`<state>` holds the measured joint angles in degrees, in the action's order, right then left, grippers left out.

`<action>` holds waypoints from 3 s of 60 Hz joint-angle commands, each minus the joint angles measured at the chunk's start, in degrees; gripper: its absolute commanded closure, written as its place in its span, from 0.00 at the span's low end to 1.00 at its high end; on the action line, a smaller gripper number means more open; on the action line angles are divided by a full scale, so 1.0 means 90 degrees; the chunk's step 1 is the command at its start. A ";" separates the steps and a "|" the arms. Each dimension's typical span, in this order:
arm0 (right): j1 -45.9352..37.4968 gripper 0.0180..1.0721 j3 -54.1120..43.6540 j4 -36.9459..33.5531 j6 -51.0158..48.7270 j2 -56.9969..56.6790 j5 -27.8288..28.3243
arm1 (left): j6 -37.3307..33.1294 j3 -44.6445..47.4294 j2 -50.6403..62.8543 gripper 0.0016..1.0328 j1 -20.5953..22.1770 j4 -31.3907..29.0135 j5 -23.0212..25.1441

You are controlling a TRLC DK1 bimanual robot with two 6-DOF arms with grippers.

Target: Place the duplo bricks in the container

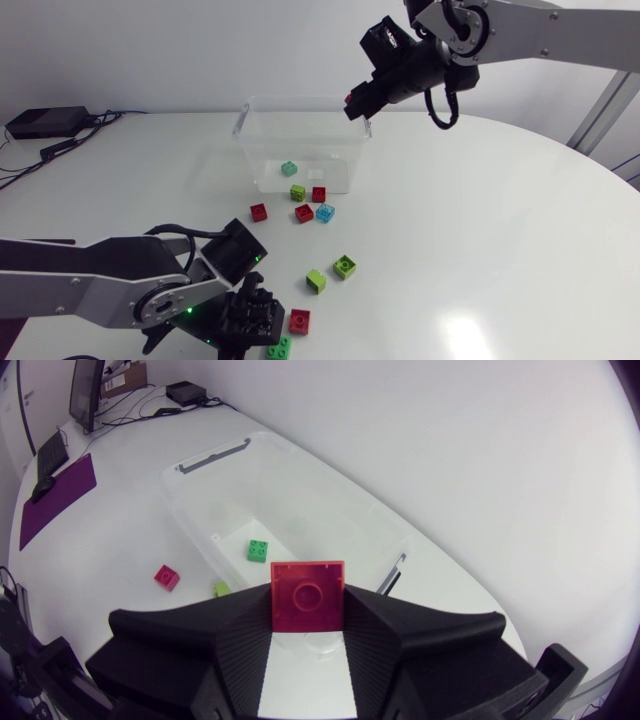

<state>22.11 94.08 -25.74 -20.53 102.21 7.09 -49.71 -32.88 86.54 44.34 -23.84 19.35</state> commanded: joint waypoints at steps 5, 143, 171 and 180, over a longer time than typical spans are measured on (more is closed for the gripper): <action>-0.0044 0.67 0.0552 0.0047 0.0084 0.0596 0.0022 | -0.0043 0.0255 0.0316 0.44 0.0083 0.0285 0.0076; 0.1372 0.05 -0.4682 -0.0187 0.0211 -0.2256 -0.0153 | 0.1461 -0.5350 0.1820 0.79 -0.2758 0.1642 0.0262; 0.1860 0.05 -0.5053 -0.0168 0.0504 -0.2099 -0.0319 | 0.1715 -0.7254 0.3402 0.78 -0.3120 0.1506 -0.0080; 0.1928 0.05 -0.5053 -0.0177 0.0543 -0.2002 -0.0319 | 0.1774 -0.7606 0.3753 0.68 -0.3188 0.1359 -0.0227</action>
<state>38.70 50.26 -27.88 -17.08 82.61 4.43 -35.20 -98.67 117.73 16.21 -11.16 17.74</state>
